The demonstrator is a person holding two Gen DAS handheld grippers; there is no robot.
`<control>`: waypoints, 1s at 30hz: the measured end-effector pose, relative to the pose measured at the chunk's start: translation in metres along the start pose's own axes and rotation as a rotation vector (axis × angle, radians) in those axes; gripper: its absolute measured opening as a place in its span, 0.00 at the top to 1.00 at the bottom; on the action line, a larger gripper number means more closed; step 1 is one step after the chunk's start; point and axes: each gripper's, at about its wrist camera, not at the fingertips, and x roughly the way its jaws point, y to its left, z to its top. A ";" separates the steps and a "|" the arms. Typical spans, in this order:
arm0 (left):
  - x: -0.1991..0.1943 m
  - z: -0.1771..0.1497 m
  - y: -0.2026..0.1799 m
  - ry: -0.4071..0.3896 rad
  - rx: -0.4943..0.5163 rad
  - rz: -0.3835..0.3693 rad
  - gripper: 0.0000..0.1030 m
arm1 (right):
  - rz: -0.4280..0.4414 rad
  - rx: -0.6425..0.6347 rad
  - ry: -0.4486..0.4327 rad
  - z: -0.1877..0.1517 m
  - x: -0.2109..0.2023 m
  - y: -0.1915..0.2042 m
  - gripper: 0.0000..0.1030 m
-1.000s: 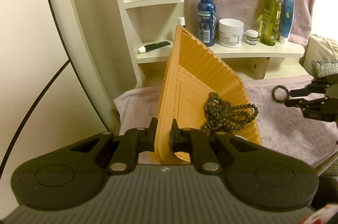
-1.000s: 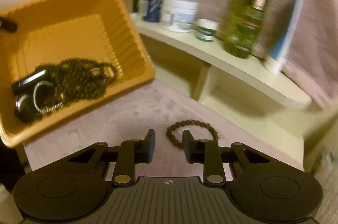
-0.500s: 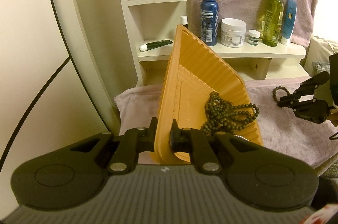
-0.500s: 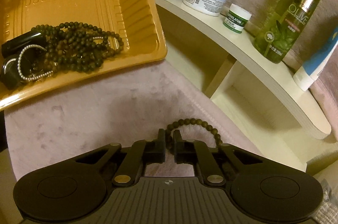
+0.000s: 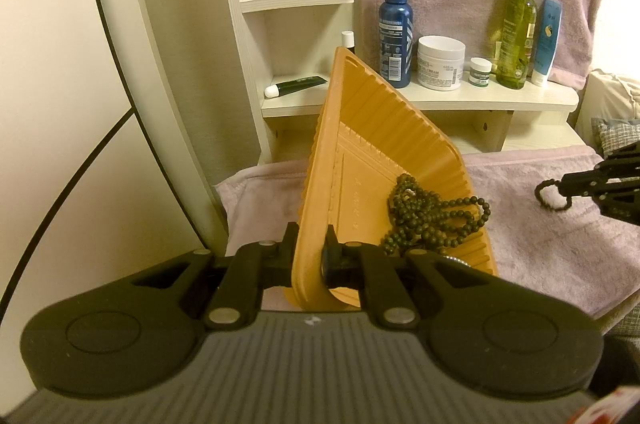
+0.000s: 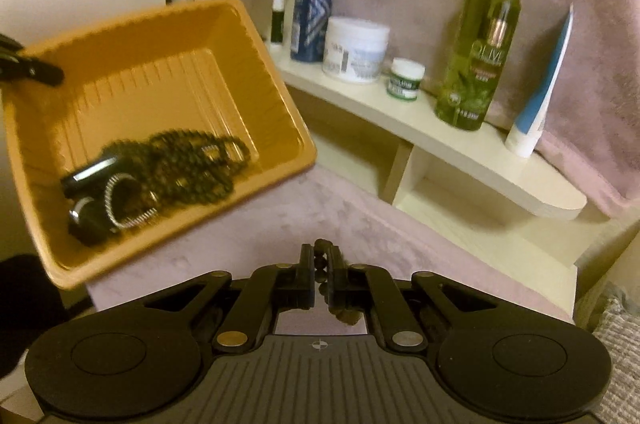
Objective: Organize jewelry
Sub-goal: 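Close the right tool on the dark bead bracelet, then carry the bead bracelet into the orange tray and open the right tool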
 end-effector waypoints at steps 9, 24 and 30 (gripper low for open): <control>0.000 -0.001 0.000 -0.004 0.001 -0.004 0.91 | 0.017 0.019 -0.043 0.012 -0.022 0.015 0.95; 0.000 -0.002 0.004 -0.005 -0.009 -0.013 0.91 | 0.086 -0.009 -0.092 0.046 -0.032 0.042 0.95; 0.003 -0.004 0.011 0.002 -0.029 -0.027 0.91 | 0.146 -0.012 -0.115 0.066 -0.026 0.060 0.95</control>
